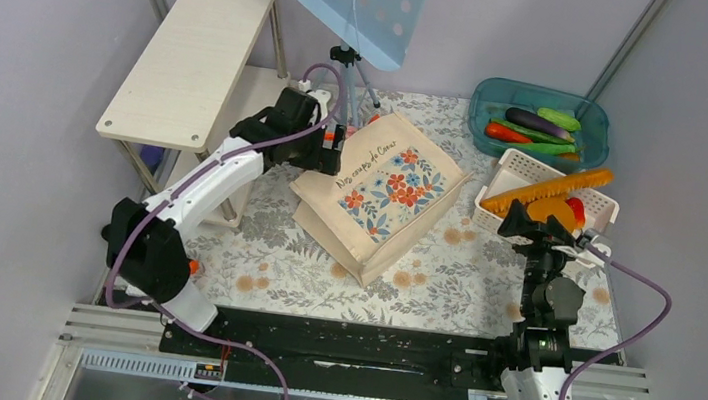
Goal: Untie the knot of the grocery bags and take out the mixed food
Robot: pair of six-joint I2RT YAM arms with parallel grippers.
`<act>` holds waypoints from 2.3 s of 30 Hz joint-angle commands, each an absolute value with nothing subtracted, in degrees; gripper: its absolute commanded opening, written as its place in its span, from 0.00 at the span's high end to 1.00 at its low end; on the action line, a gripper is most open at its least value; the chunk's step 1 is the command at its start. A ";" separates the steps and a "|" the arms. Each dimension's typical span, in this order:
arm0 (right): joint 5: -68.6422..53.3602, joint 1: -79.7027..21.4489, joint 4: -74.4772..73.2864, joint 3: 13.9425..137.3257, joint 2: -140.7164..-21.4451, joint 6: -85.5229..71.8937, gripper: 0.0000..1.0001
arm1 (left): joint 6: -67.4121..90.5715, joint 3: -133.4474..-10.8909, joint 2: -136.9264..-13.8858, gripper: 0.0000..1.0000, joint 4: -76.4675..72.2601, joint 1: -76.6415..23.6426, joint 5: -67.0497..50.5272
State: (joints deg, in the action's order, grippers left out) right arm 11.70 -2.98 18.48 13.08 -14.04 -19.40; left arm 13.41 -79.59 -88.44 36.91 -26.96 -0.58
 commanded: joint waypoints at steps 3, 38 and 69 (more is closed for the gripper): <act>4.35 -3.16 18.13 13.44 -14.82 -19.62 0.02 | 15.20 -79.35 -92.06 0.01 35.05 -23.54 -8.40; -7.63 -3.16 17.34 17.99 -24.96 -19.78 0.02 | 11.73 -71.09 -83.26 1.00 22.93 -20.86 -27.57; -17.79 -4.47 -10.15 21.88 -34.31 -45.00 0.28 | -3.74 -70.31 -66.47 1.00 22.83 -69.69 24.92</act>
